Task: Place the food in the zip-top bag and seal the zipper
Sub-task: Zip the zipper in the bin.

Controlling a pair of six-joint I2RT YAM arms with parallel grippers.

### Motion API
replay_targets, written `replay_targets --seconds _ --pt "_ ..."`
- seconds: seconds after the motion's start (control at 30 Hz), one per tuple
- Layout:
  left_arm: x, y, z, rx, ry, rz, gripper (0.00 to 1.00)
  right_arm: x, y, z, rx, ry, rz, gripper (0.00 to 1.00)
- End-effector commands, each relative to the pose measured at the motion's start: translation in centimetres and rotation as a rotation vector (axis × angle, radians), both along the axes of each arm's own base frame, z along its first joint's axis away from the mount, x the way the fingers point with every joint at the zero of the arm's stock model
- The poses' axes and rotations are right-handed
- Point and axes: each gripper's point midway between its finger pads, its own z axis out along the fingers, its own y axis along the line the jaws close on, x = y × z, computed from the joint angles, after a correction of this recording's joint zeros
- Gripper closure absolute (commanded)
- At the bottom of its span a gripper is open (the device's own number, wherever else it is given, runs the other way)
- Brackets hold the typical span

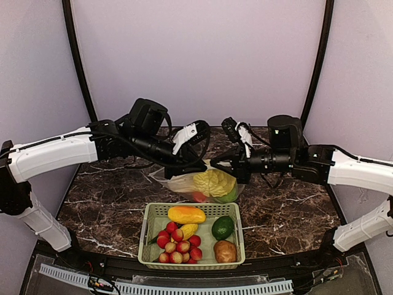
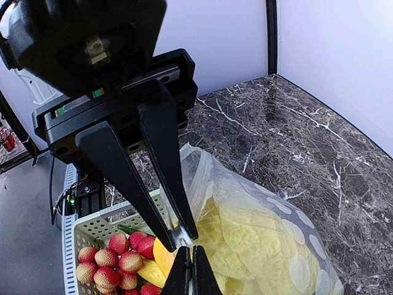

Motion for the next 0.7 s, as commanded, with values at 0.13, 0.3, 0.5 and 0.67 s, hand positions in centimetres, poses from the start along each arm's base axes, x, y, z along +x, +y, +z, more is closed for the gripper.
replay_targets --seconds 0.13,0.3,0.5,0.67 --pt "0.2 3.9 -0.7 0.133 -0.013 0.077 0.99 0.7 -2.2 1.2 -0.007 -0.042 -0.083 1.0" --pt "0.1 4.6 -0.9 0.156 -0.017 0.085 0.99 0.6 -2.4 1.2 -0.009 -0.041 -0.084 1.0" --pt "0.1 5.2 -1.1 0.177 -0.026 0.099 0.99 0.5 -2.5 1.3 -0.007 -0.041 -0.08 1.0" --pt "0.4 5.7 -1.0 0.183 -0.036 0.113 0.99 0.6 -2.7 1.4 -0.005 -0.044 -0.091 1.0"
